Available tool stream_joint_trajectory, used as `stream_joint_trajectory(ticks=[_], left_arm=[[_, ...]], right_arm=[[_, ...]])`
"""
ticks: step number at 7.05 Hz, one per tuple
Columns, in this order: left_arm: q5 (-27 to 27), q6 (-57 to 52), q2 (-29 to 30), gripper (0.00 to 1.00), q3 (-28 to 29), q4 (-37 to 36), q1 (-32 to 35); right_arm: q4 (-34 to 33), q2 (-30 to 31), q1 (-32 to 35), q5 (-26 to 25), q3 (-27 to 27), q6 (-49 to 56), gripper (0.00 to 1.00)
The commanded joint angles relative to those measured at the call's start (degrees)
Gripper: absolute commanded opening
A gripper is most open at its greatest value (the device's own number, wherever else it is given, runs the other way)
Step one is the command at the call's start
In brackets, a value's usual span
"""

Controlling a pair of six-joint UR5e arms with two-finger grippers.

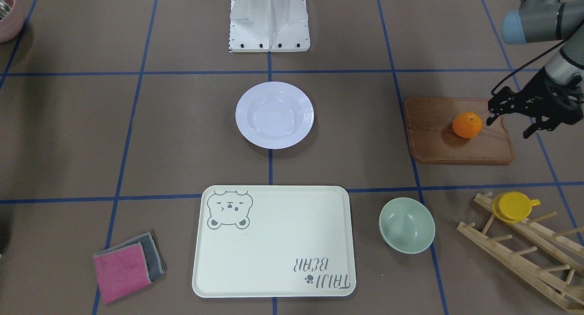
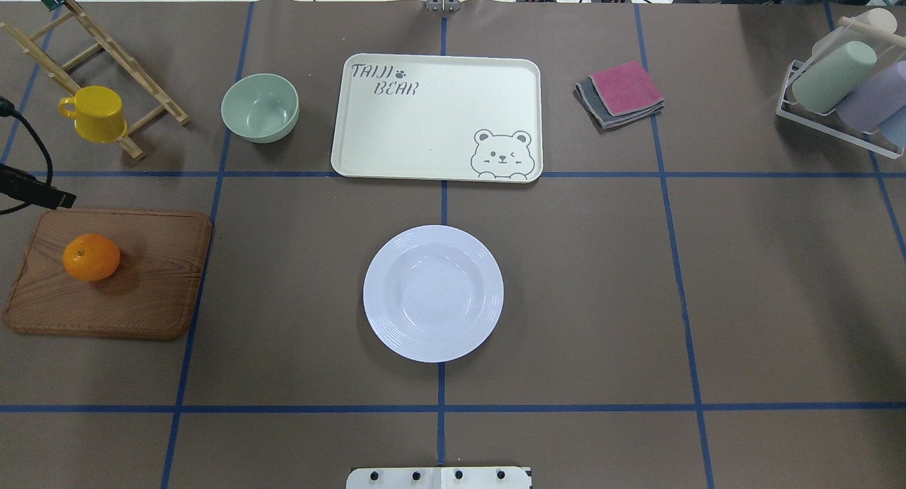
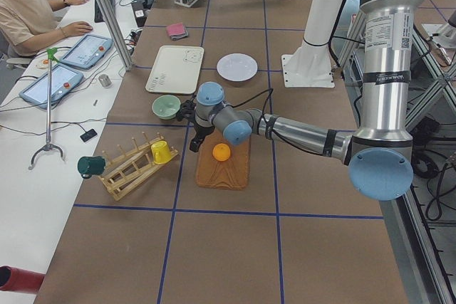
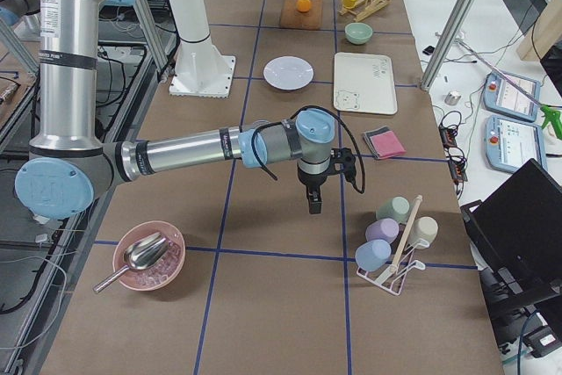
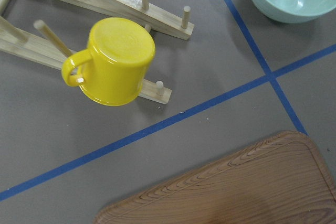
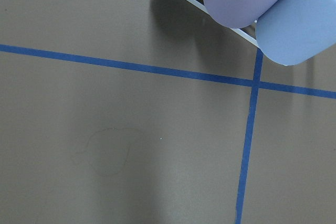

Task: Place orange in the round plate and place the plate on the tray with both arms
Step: 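Lower the left gripper and grasp the orange on the board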

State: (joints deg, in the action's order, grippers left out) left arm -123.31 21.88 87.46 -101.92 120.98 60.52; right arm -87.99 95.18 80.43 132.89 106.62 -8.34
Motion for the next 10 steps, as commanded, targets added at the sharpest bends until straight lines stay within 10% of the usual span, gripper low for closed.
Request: stream_joint_trajectory(ticks=[1,10], left_arm=[[3.4,4.5,-1.3,1.0,0.0,3.0,-5.0],[3.3,6.1,-1.8,1.0,4.3,3.6,-9.6]], right_arm=[[0.0,0.1,0.0,0.0,0.0,0.1,1.0],[0.0,0.4,0.0,0.0,-0.3,0.2,1.0]])
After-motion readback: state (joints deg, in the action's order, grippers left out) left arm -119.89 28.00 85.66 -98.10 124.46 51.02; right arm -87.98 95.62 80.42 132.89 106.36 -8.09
